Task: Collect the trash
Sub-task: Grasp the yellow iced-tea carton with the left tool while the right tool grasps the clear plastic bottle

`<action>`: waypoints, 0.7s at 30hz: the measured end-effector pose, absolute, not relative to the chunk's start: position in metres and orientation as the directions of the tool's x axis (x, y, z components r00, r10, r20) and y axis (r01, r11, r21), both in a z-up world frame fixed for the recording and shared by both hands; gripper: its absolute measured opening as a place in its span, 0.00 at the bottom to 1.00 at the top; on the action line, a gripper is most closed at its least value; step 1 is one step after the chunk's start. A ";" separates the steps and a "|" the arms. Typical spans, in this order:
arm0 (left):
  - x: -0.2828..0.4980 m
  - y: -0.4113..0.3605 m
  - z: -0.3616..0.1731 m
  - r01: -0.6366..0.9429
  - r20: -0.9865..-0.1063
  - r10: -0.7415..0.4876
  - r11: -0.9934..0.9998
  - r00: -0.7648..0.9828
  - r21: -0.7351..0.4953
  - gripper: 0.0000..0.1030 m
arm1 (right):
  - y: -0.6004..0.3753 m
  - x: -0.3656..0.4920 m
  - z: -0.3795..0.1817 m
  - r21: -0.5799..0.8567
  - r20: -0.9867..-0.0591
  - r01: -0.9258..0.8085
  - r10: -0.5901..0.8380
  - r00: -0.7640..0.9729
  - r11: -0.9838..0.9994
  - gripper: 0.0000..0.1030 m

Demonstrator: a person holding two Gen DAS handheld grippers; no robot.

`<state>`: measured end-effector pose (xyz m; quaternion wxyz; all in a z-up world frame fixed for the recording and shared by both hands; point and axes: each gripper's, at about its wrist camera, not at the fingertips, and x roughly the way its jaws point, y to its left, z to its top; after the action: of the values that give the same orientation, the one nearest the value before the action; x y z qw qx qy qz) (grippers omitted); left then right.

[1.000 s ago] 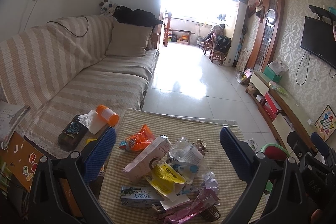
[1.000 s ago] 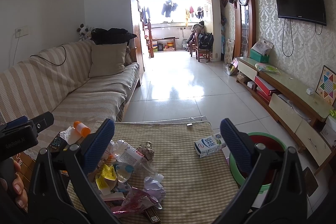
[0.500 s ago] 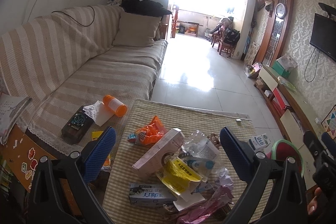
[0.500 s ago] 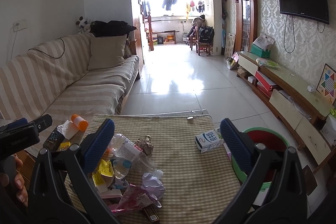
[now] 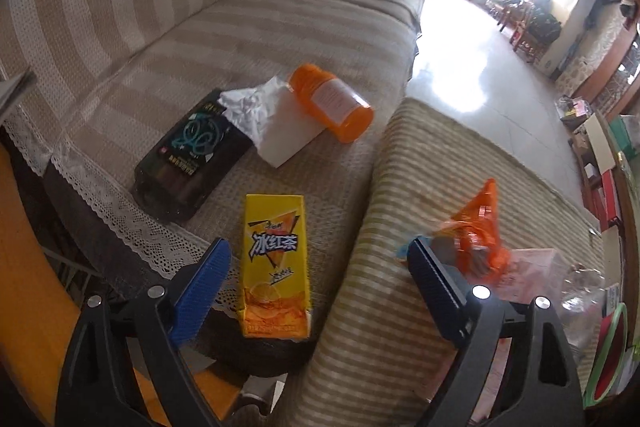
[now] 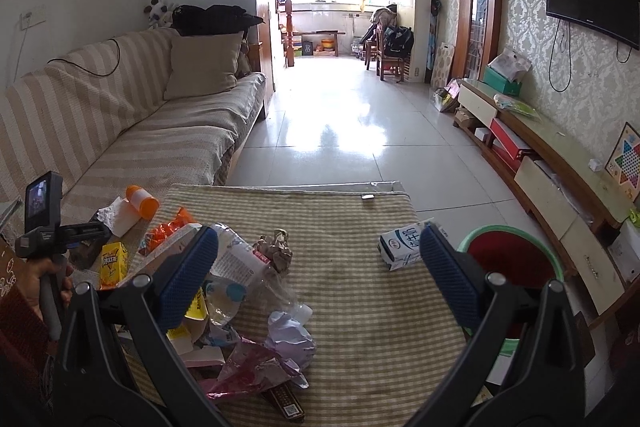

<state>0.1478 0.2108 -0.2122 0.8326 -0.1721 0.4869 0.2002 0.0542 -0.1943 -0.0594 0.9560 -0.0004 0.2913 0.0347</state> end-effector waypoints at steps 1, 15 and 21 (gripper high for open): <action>0.152 0.217 -0.222 -0.515 -0.891 0.165 0.853 0.424 -0.087 0.82 | -0.193 0.056 -0.061 0.019 -0.562 -0.068 0.067 0.824 0.998 0.97; 0.170 0.236 -0.290 -0.601 -0.948 0.112 0.794 0.297 -0.094 0.55 | -0.175 0.090 -0.101 0.120 -0.683 -0.146 0.189 0.706 0.982 0.97; 0.152 0.206 -0.237 -0.558 -0.876 0.227 0.828 0.426 -0.057 0.55 | -0.174 0.127 -0.145 0.266 -0.747 -0.175 0.318 0.583 0.948 0.97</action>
<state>0.1517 0.2056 -0.2373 0.8265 -0.1726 0.4804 0.2375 0.1267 -0.1739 -0.1445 0.8860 0.0822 0.4347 0.1390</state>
